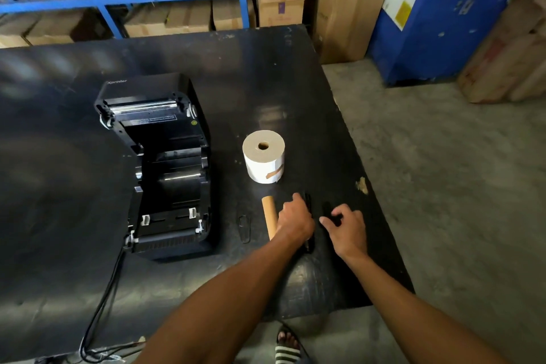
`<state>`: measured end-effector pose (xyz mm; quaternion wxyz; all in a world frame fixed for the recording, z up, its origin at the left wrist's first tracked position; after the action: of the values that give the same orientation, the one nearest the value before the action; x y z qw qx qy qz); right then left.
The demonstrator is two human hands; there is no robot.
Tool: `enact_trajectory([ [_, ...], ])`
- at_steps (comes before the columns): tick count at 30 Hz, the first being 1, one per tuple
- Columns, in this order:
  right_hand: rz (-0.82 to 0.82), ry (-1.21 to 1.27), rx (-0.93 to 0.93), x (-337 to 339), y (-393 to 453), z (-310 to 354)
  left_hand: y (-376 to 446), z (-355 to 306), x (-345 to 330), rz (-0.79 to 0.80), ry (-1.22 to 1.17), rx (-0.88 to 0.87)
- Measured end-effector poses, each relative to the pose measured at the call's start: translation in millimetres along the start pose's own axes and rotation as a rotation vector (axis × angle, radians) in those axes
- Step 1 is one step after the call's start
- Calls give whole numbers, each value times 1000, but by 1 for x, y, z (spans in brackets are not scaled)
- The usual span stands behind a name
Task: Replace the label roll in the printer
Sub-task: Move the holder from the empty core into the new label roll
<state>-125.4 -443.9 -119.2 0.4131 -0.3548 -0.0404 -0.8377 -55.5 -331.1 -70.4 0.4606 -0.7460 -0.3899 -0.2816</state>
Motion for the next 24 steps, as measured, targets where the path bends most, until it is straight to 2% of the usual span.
enact_trajectory([
  [7,16,-180,132,-7,-5,-6,2,-1,-6,-26,34,-24],
  [12,157,-227,13,-1,15,4,1,0,2,-68,57,-121],
  [16,341,-370,-47,12,36,26,10,8,41,-343,32,-283],
  [18,352,-471,-16,14,48,41,21,14,66,-521,65,-343],
  [19,333,-452,25,12,54,50,28,17,78,-583,81,-343],
  [21,319,-215,96,1,65,72,45,22,99,-617,121,-299],
  [24,404,142,77,-21,79,108,77,25,116,-438,184,-233],
])
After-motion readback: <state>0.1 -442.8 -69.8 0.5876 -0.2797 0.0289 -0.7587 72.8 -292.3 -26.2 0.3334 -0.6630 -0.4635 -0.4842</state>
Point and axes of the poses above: each hand's wrist, its own y-axis towards the middle knuckle, its own x-axis out of the back of the hand, z = x × y, the point moved 2 cm from there along y, towards the middle knuckle, and after that the axes turned 8 degrees about y, right-handed, at the moved point
